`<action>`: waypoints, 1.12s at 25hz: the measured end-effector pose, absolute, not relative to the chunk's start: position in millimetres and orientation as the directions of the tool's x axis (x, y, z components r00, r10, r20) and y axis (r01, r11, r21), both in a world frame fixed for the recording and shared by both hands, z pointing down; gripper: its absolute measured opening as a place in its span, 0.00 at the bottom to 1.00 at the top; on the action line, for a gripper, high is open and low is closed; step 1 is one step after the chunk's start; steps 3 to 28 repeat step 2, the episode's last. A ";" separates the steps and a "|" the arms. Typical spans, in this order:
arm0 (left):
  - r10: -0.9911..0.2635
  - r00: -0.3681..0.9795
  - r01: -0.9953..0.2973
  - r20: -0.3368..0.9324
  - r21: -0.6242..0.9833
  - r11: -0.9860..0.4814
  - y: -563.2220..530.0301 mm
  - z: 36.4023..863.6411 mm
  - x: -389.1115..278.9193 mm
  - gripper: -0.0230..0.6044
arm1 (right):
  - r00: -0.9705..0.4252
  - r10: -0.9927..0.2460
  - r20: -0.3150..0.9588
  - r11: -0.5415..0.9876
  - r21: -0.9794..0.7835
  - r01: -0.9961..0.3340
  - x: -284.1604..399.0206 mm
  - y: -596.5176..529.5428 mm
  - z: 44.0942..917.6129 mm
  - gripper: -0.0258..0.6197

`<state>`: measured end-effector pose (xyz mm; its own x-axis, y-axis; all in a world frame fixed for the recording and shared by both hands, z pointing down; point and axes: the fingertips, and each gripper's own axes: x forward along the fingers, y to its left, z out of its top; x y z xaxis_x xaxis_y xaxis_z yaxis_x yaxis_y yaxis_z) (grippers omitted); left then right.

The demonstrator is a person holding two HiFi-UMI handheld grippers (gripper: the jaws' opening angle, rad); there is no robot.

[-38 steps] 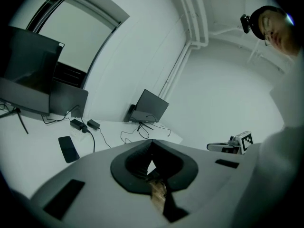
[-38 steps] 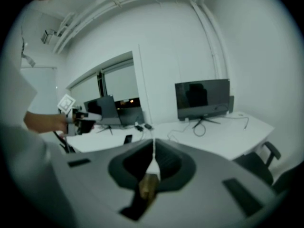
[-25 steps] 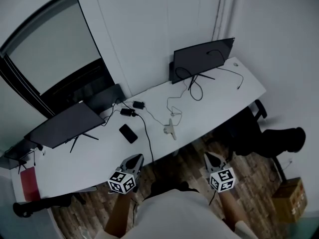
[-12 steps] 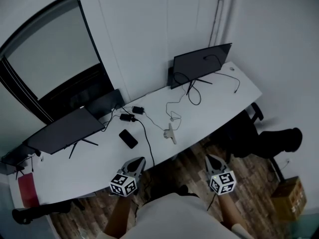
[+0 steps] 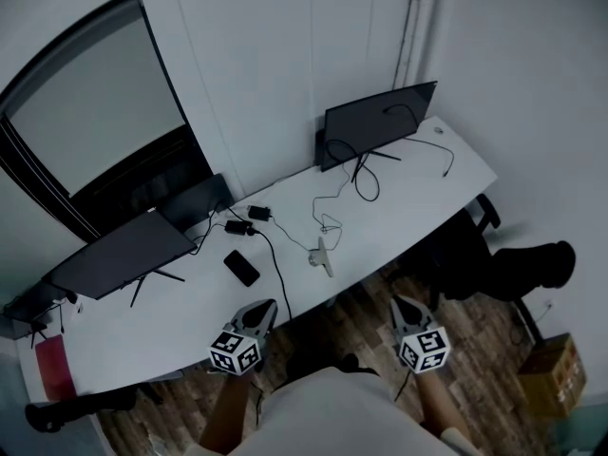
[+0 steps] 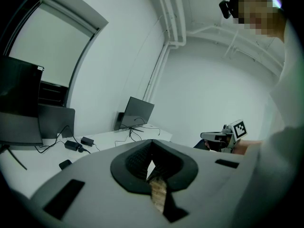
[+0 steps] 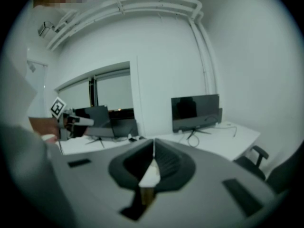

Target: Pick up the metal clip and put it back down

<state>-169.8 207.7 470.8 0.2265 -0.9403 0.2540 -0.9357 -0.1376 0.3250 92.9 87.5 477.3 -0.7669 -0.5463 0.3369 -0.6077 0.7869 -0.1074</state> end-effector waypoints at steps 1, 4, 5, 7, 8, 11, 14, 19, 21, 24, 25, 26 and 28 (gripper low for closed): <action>-0.940 0.226 -0.936 0.254 0.325 -0.137 206.6 470.6 -169.3 0.09 | -0.766 -0.547 0.337 0.786 -0.107 -0.609 94.2 86.5 476.8 0.09; -0.940 0.226 -0.936 0.254 0.325 -0.137 205.4 470.4 -168.7 0.09 | -0.766 -0.548 0.336 0.786 -0.107 -0.609 95.5 85.4 476.4 0.09; -0.940 0.226 -0.936 0.254 0.325 -0.137 205.4 470.4 -168.7 0.09 | -0.766 -0.548 0.336 0.786 -0.107 -0.609 95.5 85.4 476.4 0.09; -0.940 0.226 -0.936 0.254 0.325 -0.137 205.4 470.4 -168.7 0.09 | -0.766 -0.548 0.336 0.786 -0.107 -0.609 95.5 85.4 476.4 0.09; -0.940 0.226 -0.936 0.254 0.325 -0.137 205.4 470.4 -168.7 0.09 | -0.766 -0.548 0.336 0.786 -0.107 -0.609 95.5 85.4 476.4 0.09; -0.940 0.226 -0.936 0.254 0.325 -0.137 205.4 470.4 -168.7 0.09 | -0.766 -0.548 0.336 0.786 -0.107 -0.609 95.5 85.4 476.4 0.09; -0.940 0.226 -0.936 0.254 0.325 -0.137 205.4 470.4 -168.7 0.09 | -0.766 -0.548 0.336 0.786 -0.107 -0.609 95.5 85.4 476.4 0.09; -0.940 0.226 -0.936 0.254 0.325 -0.137 205.4 470.4 -168.7 0.09 | -0.766 -0.548 0.336 0.786 -0.107 -0.609 95.5 85.4 476.4 0.09; -0.940 0.226 -0.936 0.254 0.325 -0.137 205.4 470.4 -168.7 0.09 | -0.766 -0.548 0.336 0.786 -0.107 -0.609 95.5 85.4 476.4 0.09; -0.940 0.226 -0.936 0.254 0.325 -0.137 205.4 470.4 -168.7 0.09 | -0.766 -0.548 0.336 0.786 -0.107 -0.609 95.5 85.4 476.4 0.09; -0.940 0.226 -0.936 0.254 0.325 -0.137 205.4 470.4 -168.7 0.09 | -0.766 -0.548 0.336 0.786 -0.107 -0.609 95.5 85.4 476.4 0.09; -0.940 0.226 -0.936 0.254 0.325 -0.137 205.4 470.4 -168.7 0.09 | -0.766 -0.548 0.336 0.786 -0.107 -0.609 95.5 85.4 476.4 0.09; -0.940 0.226 -0.936 0.254 0.325 -0.137 205.4 470.4 -168.7 0.09 | -0.766 -0.548 0.336 0.786 -0.107 -0.609 95.5 85.4 476.4 0.09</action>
